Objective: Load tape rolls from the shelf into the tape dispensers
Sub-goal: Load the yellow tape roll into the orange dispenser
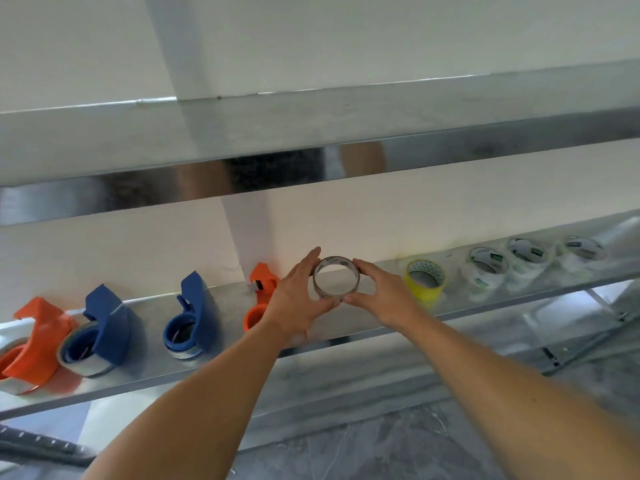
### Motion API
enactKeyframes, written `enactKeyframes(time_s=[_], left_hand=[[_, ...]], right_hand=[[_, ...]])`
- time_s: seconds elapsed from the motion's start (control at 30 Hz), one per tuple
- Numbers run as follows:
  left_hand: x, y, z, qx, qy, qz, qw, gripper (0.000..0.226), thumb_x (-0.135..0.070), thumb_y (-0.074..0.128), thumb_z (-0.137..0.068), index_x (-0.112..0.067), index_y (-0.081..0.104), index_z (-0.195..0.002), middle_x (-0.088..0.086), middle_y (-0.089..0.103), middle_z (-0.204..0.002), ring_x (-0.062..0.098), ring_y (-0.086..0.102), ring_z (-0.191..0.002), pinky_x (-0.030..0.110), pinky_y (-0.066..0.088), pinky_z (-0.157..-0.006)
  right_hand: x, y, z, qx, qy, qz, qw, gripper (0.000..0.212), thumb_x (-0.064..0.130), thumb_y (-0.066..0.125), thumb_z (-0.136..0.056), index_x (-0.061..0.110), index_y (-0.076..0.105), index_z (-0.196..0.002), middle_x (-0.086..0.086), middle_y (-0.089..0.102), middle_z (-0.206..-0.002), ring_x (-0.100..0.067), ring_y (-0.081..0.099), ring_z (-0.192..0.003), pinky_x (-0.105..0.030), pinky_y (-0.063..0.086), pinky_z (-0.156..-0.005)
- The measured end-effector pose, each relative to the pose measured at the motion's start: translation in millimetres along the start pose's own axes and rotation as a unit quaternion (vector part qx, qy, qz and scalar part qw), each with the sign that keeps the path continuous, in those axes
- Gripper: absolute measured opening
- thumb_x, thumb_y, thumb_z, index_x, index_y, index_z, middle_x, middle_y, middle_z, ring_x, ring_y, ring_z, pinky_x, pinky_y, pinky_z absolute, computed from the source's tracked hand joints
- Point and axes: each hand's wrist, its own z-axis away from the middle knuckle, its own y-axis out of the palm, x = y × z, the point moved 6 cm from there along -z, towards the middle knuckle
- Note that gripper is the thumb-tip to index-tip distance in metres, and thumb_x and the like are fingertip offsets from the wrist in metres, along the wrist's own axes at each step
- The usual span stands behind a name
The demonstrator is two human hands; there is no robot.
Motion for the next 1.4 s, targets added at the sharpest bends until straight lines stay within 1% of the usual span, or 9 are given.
enactKeyframes(time_s=[0.17,0.47,0.6,0.73,0.83,0.9,1.07,1.2,1.4], left_hand=[[-11.6,37.9,-21.5,0.009,-0.023,-0.014,1.0,0.099,-0.035,0.083,-0.077,-0.025,0.023,-0.155,0.0,0.048,-0.148,0.016,0.045,-0.135,0.014,0.028,-0.099],[-11.4,83.2,-45.4,-0.005,-0.089,-0.028,0.996,0.1,-0.034,0.082,-0.076,-0.028,0.022,-0.155,0.0,0.047,-0.15,0.019,0.047,-0.134,0.018,0.03,-0.098],[-5.0,92.8,-48.8,-0.002,-0.113,-0.037,0.993,0.096,-0.037,0.08,-0.079,-0.029,0.022,-0.155,0.0,0.046,-0.15,0.019,0.047,-0.133,0.018,0.031,-0.097],[4.2,100.0,-51.2,0.012,-0.116,-0.04,0.992,0.094,-0.04,0.078,-0.081,-0.027,0.022,-0.156,0.0,0.043,-0.151,0.016,0.05,-0.128,0.017,0.032,-0.094],[9.3,105.9,-56.3,0.032,-0.11,-0.049,0.992,0.092,-0.042,0.075,-0.084,-0.027,0.02,-0.157,-0.002,0.041,-0.152,0.015,0.055,-0.118,0.014,0.031,-0.088],[13.1,110.3,-59.8,0.039,-0.11,-0.047,0.992,0.092,-0.042,0.075,-0.084,-0.027,0.019,-0.157,-0.003,0.04,-0.152,0.016,0.055,-0.117,0.013,0.032,-0.087],[25.3,118.0,-64.3,0.046,-0.113,-0.046,0.991,0.092,-0.037,0.077,-0.083,-0.024,0.023,-0.156,0.001,0.038,-0.154,0.021,0.048,-0.132,0.018,0.031,-0.101],[31.7,123.9,-64.8,0.055,-0.117,-0.057,0.99,0.089,-0.033,0.078,-0.082,-0.022,0.027,-0.154,0.001,0.037,-0.155,0.022,0.044,-0.135,0.024,0.032,-0.109],[36.4,126.1,-67.6,0.051,-0.105,-0.091,0.989,0.084,-0.04,0.076,-0.082,-0.024,0.032,-0.152,-0.002,0.037,-0.154,0.02,0.041,-0.136,0.038,0.033,-0.116]], right_hand=[[-36.1,-20.1,-10.2,0.014,0.007,0.007,1.0,0.076,0.036,0.078,-0.079,0.022,0.043,-0.145,0.004,0.051,-0.145,-0.013,0.045,-0.134,-0.02,0.033,-0.102],[-80.2,-29.3,-37.4,0.057,-0.015,0.028,0.998,0.074,0.036,0.078,-0.079,0.022,0.044,-0.143,0.003,0.053,-0.142,-0.017,0.049,-0.129,-0.022,0.035,-0.096],[-93.7,-22.3,-47.1,0.074,-0.028,0.023,0.997,0.07,0.038,0.08,-0.076,0.025,0.05,-0.138,0.007,0.06,-0.133,-0.012,0.055,-0.121,-0.013,0.035,-0.086],[-105.5,-10.4,-57.0,0.082,-0.02,0.049,0.995,0.073,0.035,0.077,-0.079,0.018,0.045,-0.143,-0.002,0.056,-0.139,-0.02,0.052,-0.127,-0.023,0.036,-0.099],[-117.2,-1.8,-60.0,0.09,0.002,0.056,0.994,0.076,0.039,0.074,-0.08,0.021,0.04,-0.146,-0.005,0.05,-0.144,-0.025,0.045,-0.133,-0.035,0.038,-0.107],[-123.9,3.3,-62.0,0.095,0.012,0.064,0.993,0.079,0.043,0.073,-0.081,0.024,0.036,-0.149,-0.008,0.046,-0.147,-0.027,0.04,-0.136,-0.036,0.036,-0.109],[-132.6,10.8,-66.3,0.099,0.018,0.074,0.992,0.083,0.048,0.072,-0.081,0.026,0.033,-0.151,-0.012,0.041,-0.151,-0.027,0.033,-0.142,-0.036,0.031,-0.112],[-136.9,12.9,-66.6,0.109,0.027,0.085,0.99,0.083,0.046,0.072,-0.082,0.024,0.032,-0.151,-0.013,0.037,-0.154,-0.027,0.025,-0.146,-0.034,0.026,-0.113],[-138.0,14.0,-67.1,0.111,0.031,0.083,0.99,0.08,0.044,0.073,-0.082,0.027,0.034,-0.15,-0.01,0.043,-0.151,-0.028,0.026,-0.145,-0.033,0.029,-0.11]])
